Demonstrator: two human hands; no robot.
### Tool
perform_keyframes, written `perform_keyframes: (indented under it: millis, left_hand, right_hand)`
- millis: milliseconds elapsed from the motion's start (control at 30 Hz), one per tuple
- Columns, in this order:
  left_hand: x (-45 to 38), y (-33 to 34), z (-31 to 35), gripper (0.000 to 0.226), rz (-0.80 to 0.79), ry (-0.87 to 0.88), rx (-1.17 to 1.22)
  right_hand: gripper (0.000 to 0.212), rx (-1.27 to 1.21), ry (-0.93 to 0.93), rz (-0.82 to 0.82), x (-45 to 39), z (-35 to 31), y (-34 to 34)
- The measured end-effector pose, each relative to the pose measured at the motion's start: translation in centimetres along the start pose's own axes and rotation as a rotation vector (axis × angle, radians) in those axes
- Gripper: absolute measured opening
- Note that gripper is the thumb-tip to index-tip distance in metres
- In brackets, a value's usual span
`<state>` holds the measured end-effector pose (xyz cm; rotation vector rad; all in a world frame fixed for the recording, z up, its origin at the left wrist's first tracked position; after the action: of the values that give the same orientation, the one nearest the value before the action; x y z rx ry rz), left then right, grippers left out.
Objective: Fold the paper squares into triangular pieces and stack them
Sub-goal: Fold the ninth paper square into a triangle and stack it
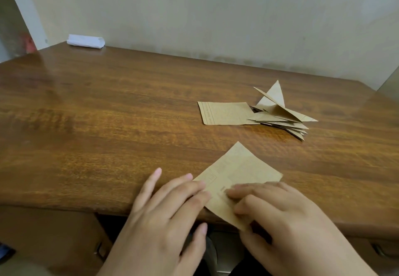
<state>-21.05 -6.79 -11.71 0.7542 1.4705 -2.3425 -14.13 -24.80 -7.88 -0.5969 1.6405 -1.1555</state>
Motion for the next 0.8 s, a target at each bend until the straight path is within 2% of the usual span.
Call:
perform_keyframes:
  millis: [133,200,267,400,800]
  left_hand:
    - [-0.4,-0.3,0.1,0.033,0.016,-0.076,0.057]
    - [-0.7,-0.5,0.4,0.035,0.043,-0.129,0.08]
    - [-1.0,-0.5,0.7,0.039,0.067,-0.168,0.071]
    - [-1.2,0.2,1.0,0.037,0.087,-0.182,0.012]
    - [-1.0,1.2,0.6,0.037,0.091,-0.174,-0.07]
  right_hand:
    - [0.016,-0.417,0.204,-0.061,-0.3,1.8,-1.5]
    - [0.027,-0.484,0.375,-0.07,-1.1,2.3,-1.7]
    - [0.036,-0.432,0.52,-0.067,-1.7,2.8,-1.4]
    - [0.026,-0.241,0.685,-0.109,-3.6,2.7,-0.6]
    - [0.026,-0.039,0.691,-0.101,-4.7,2.5,0.5]
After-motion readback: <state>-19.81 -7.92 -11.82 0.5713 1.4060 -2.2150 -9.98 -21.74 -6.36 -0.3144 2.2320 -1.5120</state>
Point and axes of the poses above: each hand's wrist, its own x-axis away from the middle knuckle, its own y-axis out of the palm, z = x × y, the point moved 1 cm from there along -x, towards the middle knuckle, and after that the axes turned 5 degrees about -y, right-handed, at the moved point
